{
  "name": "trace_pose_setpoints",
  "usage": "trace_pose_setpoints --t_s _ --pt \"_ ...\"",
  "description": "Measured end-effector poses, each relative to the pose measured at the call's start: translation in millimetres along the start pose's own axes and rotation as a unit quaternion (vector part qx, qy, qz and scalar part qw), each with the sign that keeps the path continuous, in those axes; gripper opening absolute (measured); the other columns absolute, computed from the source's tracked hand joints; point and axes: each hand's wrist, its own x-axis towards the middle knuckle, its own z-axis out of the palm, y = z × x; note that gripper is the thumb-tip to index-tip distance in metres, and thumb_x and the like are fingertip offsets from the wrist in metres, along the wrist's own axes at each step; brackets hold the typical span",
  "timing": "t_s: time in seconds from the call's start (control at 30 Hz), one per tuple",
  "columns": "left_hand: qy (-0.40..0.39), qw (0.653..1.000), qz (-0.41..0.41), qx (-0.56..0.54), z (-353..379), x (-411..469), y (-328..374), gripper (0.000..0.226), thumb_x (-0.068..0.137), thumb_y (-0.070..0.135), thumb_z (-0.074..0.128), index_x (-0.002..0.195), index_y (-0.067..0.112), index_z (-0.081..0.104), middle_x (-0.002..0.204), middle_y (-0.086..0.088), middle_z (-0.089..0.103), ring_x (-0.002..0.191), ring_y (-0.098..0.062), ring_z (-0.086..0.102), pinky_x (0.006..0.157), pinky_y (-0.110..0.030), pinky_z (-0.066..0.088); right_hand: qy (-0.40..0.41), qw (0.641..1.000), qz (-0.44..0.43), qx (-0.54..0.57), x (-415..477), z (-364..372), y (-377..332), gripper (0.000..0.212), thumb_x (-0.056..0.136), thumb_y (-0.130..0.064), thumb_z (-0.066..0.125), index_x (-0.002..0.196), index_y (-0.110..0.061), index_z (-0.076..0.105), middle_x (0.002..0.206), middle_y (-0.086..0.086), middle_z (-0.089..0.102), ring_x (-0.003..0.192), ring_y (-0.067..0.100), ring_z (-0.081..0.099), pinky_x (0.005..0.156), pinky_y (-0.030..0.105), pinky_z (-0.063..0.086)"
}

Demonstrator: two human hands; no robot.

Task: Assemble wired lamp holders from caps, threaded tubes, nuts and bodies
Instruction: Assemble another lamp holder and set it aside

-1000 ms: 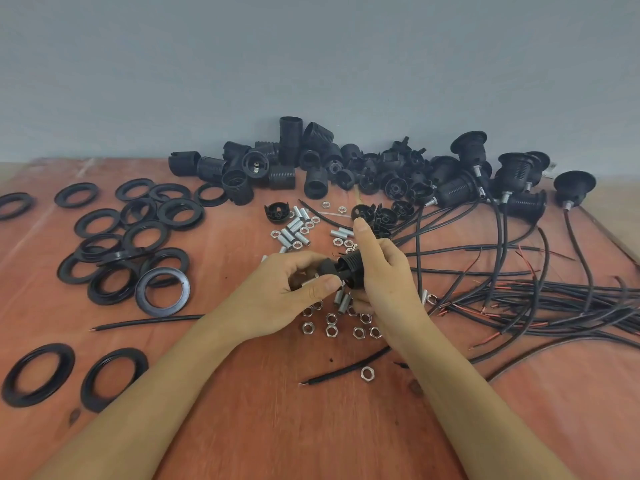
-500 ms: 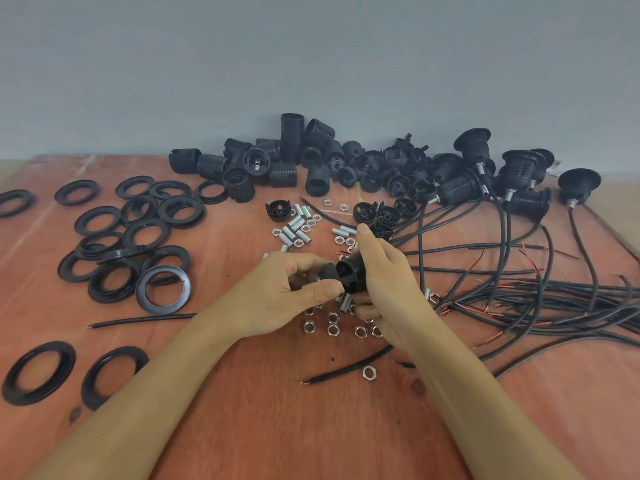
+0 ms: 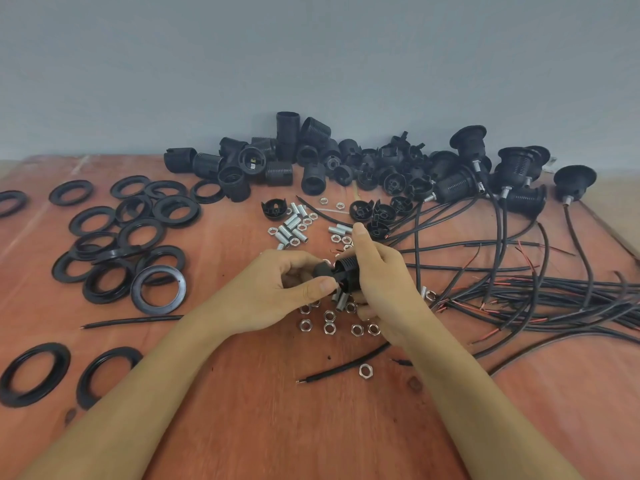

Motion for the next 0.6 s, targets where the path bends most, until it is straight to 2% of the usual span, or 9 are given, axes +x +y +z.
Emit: trace_pose_setpoints --t_s 0.13,0.2,0.3,0.43,0.53,0.6 --pt "0.003 1.0 -0.003 0.016 -1.6 0.7 -1.7 0.02 0.079 0.039 0.066 0.092 0.024 0.07 0.067 0.017 0.067 0.061 0.004 0.06 0.057 -0.008 0.044 0.008 0.998 -0.056 -0.041 0.7 3.9 5.1 0.064 0.099 -0.056 0.036 0.092 0.005 0.054 0.065 0.007 0.05 0.049 0.013 0.045 0.036 0.015 0.03" --pt "0.011 1.0 -0.005 0.007 -1.5 1.6 -1.1 0.023 0.08 0.039 0.065 0.094 0.022 0.071 0.065 0.017 0.066 0.057 0.005 0.058 0.055 -0.006 0.042 -0.003 0.999 -0.034 -0.015 2.3 3.0 4.4 0.065 0.099 -0.059 0.035 0.09 0.003 0.053 0.07 0.009 0.048 0.049 0.013 0.043 0.035 0.015 0.029" --pt "0.018 1.0 0.002 0.002 -2.1 2.2 -1.6 0.023 0.081 0.038 0.065 0.097 0.022 0.071 0.064 0.017 0.065 0.055 0.006 0.056 0.054 -0.004 0.039 -0.001 1.0 -0.018 0.026 2.7 1.0 1.1 0.059 0.098 -0.06 0.037 0.083 -0.006 0.054 0.072 0.009 0.045 0.039 0.005 0.037 0.034 0.015 0.029" --pt "0.023 0.999 0.008 0.034 -3.5 2.3 -5.4 0.025 0.08 0.047 0.069 0.097 0.028 0.071 0.066 0.016 0.064 0.059 0.001 0.056 0.057 -0.01 0.043 0.04 0.995 -0.095 -0.014 0.4 4.5 4.3 0.06 0.1 -0.055 0.038 0.088 0.002 0.054 0.066 0.003 0.047 0.052 0.012 0.044 0.042 0.022 0.038" --pt "0.031 0.998 0.017 0.06 -3.4 2.5 -6.3 0.02 0.079 0.043 0.068 0.096 0.031 0.069 0.065 0.019 0.064 0.058 0.001 0.056 0.056 -0.011 0.042 0.034 0.987 -0.156 -0.023 -3.3 7.7 5.1 0.046 0.101 -0.049 0.042 0.074 -0.014 0.055 0.057 -0.009 0.049 0.05 0.008 0.047 0.047 0.026 0.039" --pt "0.04 0.996 0.031 0.07 -2.4 2.7 -5.3 0.023 0.08 0.041 0.068 0.1 0.031 0.069 0.067 0.019 0.065 0.057 0.001 0.055 0.057 -0.012 0.043 0.039 0.981 -0.19 -0.025 -4.4 7.8 4.2 0.04 0.101 -0.045 0.043 0.071 -0.022 0.053 0.058 -0.012 0.049 0.053 0.005 0.046 0.051 0.027 0.04"
